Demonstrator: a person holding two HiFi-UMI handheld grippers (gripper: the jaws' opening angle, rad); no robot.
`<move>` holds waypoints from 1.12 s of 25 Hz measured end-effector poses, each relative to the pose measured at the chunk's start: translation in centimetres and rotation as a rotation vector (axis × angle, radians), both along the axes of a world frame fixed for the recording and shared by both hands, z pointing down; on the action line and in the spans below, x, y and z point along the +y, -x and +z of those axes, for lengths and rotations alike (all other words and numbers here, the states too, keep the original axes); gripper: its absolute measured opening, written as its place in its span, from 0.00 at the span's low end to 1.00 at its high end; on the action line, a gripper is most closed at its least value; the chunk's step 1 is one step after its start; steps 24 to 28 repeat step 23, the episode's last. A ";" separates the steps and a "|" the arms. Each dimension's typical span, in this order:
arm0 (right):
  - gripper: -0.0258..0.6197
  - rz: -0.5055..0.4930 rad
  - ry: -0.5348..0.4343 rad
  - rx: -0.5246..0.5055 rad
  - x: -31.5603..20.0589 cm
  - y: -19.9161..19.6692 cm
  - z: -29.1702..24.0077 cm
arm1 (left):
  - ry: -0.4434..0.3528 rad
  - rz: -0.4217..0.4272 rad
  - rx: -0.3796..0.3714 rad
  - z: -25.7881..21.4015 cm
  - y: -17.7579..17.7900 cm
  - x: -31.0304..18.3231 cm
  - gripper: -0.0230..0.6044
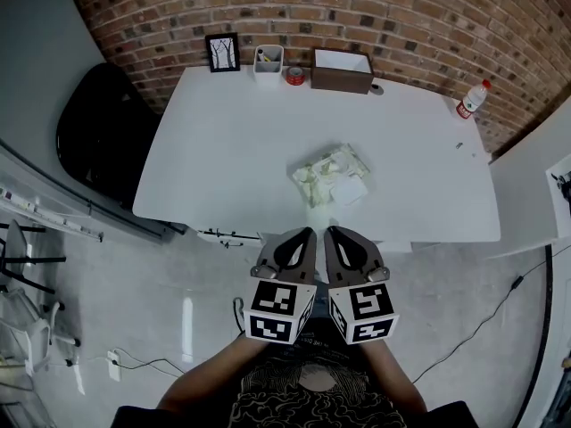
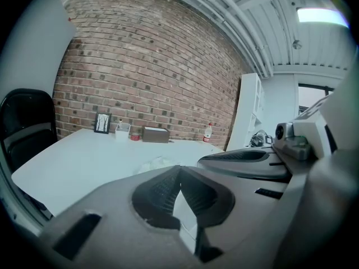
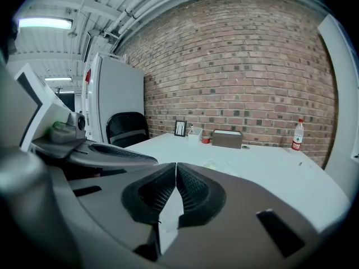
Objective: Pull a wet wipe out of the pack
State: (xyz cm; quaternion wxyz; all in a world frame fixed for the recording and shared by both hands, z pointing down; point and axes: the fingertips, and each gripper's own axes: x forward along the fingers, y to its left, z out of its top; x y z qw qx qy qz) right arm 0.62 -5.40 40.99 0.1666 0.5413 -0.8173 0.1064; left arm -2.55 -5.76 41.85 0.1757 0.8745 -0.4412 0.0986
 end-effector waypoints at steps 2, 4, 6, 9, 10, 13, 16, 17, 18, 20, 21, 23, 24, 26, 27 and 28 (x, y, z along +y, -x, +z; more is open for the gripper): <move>0.07 0.001 0.002 -0.002 0.3 0.0 0.2 | -0.002 -0.001 -0.005 0.1 0.1 0.2 0.05; 0.07 0.003 0.000 -0.002 0.4 0.0 0.1 | -0.007 0.001 -0.011 0.0 0.1 0.3 0.05; 0.07 0.007 -0.005 -0.001 0.5 0.0 0.1 | -0.009 0.003 -0.014 -0.1 0.1 0.4 0.05; 0.07 0.011 -0.011 -0.005 0.6 -0.1 0.1 | -0.007 0.007 -0.011 0.1 -0.1 0.6 0.05; 0.07 0.011 -0.011 -0.006 0.7 0.0 0.1 | -0.006 0.008 -0.011 0.2 -0.1 0.6 0.05; 0.07 0.008 -0.015 -0.008 0.6 0.2 -0.1 | -0.005 0.006 -0.014 0.2 0.1 0.7 0.05; 0.07 0.007 -0.019 -0.006 0.6 0.1 -0.2 | -0.005 0.005 -0.015 0.2 0.1 0.7 0.05; 0.07 0.007 -0.021 -0.005 0.7 0.1 -0.2 | -0.006 0.006 -0.015 0.2 0.0 0.7 0.05; 0.07 0.007 -0.021 -0.005 0.6 0.0 -0.3 | -0.006 0.007 -0.015 0.2 0.0 0.7 0.05; 0.07 0.005 -0.022 -0.003 0.6 0.1 -0.4 | -0.007 0.008 -0.015 0.1 -0.1 0.7 0.05; 0.07 0.005 -0.023 -0.002 0.6 0.1 -0.4 | -0.007 0.009 -0.014 0.0 -0.1 0.7 0.05; 0.07 0.004 -0.025 0.000 0.6 0.0 -0.6 | -0.008 0.010 -0.014 -0.1 -0.2 0.6 0.05; 0.07 0.004 -0.025 0.000 0.6 0.0 -0.6 | -0.008 0.010 -0.014 -0.1 -0.2 0.6 0.05; 0.07 0.004 -0.025 0.000 0.6 0.0 -0.6 | -0.008 0.010 -0.014 -0.1 -0.2 0.6 0.05; 0.07 0.004 -0.025 0.000 0.6 0.0 -0.6 | -0.008 0.010 -0.014 -0.1 -0.2 0.6 0.05; 0.07 0.004 -0.025 0.000 0.6 0.0 -0.6 | -0.008 0.010 -0.014 -0.1 -0.2 0.6 0.05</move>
